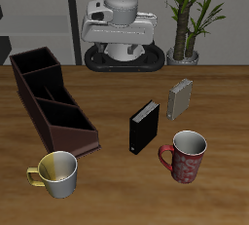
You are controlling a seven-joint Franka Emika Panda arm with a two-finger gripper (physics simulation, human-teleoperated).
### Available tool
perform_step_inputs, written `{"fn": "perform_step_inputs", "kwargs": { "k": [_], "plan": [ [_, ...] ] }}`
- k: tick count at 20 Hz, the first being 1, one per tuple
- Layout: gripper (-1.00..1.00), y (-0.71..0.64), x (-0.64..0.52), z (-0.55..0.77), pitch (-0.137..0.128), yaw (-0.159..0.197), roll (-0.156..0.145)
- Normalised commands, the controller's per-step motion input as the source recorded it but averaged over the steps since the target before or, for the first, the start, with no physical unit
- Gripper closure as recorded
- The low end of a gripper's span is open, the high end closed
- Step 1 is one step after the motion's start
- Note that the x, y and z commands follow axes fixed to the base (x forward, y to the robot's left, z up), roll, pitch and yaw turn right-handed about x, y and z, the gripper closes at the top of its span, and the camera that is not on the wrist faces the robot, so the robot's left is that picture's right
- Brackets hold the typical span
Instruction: Place the black book into the right desk caddy's right compartment
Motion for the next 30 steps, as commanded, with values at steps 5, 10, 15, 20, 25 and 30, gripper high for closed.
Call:
{"fn": "perform_step_inputs", "kwargs": {
  "k": [5, 10, 15, 20, 25, 30],
  "plan": [
    [-1.00, 0.07, 0.09, -0.12, -0.013, -0.009, -0.027],
    [-1.00, 0.13, 0.14, -0.30, -0.017, -0.073, -0.048],
    [-1.00, 0.26, 0.12, -0.22, -0.040, -0.073, 0.007],
    [-1.00, 0.25, 0.12, -0.13, -0.036, -0.052, 0.006],
    [-1.00, 0.22, 0.18, -0.17, -0.003, -0.066, -0.008],
    [-1.00, 0.16, 0.18, -0.13, -0.034, -0.028, 0.013]
  ]
}}
